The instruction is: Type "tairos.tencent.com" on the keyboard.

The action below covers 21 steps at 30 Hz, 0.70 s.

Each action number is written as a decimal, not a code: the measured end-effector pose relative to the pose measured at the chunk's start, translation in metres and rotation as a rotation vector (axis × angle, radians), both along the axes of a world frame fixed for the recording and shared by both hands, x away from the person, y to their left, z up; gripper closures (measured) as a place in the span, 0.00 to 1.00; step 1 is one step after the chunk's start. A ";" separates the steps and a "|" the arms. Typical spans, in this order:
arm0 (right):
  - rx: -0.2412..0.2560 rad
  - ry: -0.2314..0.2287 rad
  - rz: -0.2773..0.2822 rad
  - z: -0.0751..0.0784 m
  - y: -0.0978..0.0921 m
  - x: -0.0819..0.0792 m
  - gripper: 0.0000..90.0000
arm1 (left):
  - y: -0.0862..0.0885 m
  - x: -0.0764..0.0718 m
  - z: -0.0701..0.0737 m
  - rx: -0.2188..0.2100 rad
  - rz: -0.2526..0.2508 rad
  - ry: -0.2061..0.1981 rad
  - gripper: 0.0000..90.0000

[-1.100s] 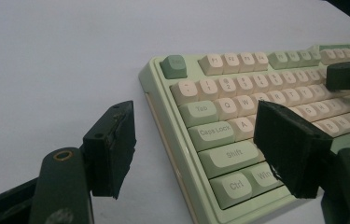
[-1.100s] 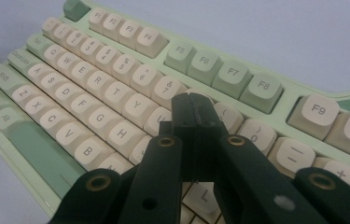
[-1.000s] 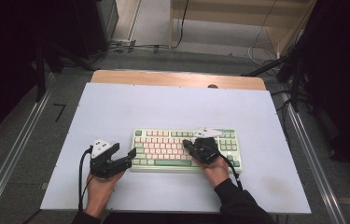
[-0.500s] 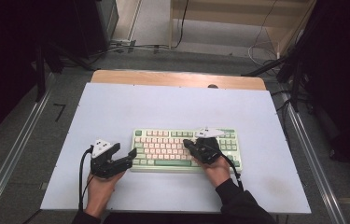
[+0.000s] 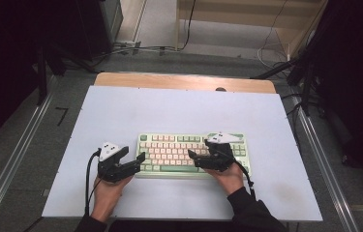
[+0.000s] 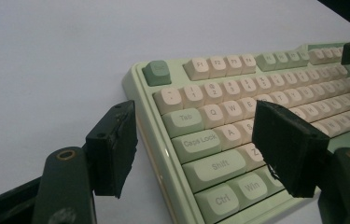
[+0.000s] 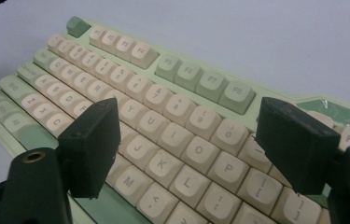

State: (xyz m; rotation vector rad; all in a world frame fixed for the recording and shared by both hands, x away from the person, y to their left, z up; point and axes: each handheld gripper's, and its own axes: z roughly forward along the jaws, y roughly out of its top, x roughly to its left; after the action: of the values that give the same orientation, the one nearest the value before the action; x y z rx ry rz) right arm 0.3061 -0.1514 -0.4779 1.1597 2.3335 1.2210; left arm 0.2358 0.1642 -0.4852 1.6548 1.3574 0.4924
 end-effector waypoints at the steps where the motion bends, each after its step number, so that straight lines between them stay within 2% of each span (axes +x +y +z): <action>1: 0.000 -0.002 -0.005 0.000 -0.001 0.000 0.22 | -0.002 0.001 0.000 0.001 -0.006 0.001 0.35; 4: 0.003 -0.007 -0.022 0.000 -0.006 -0.002 0.22 | -0.007 0.004 0.000 0.003 -0.015 0.000 0.38; 9: 0.011 -0.004 -0.050 0.000 -0.016 -0.003 0.22 | -0.016 0.010 0.000 0.000 -0.038 -0.008 0.48; 15: 0.015 -0.003 -0.086 0.000 -0.026 -0.006 0.23 | -0.028 0.018 0.001 -0.008 -0.086 -0.009 0.73; 16: 0.015 0.002 -0.099 0.000 -0.029 -0.008 0.23 | -0.031 0.020 0.001 -0.010 -0.098 -0.008 0.81; 17: 0.015 0.002 -0.099 0.000 -0.029 -0.008 0.23 | -0.033 0.021 0.001 -0.010 -0.106 -0.005 0.81; 21: 0.016 -0.001 -0.117 0.000 -0.037 -0.011 0.23 | -0.046 0.028 0.000 0.011 -0.148 -0.001 0.96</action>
State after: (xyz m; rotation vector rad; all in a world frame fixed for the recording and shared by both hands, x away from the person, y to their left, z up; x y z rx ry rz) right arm 0.2953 -0.1881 -0.4778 1.2820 2.2243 1.2013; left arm 0.2634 0.1179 -0.4852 1.7486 1.2227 0.4140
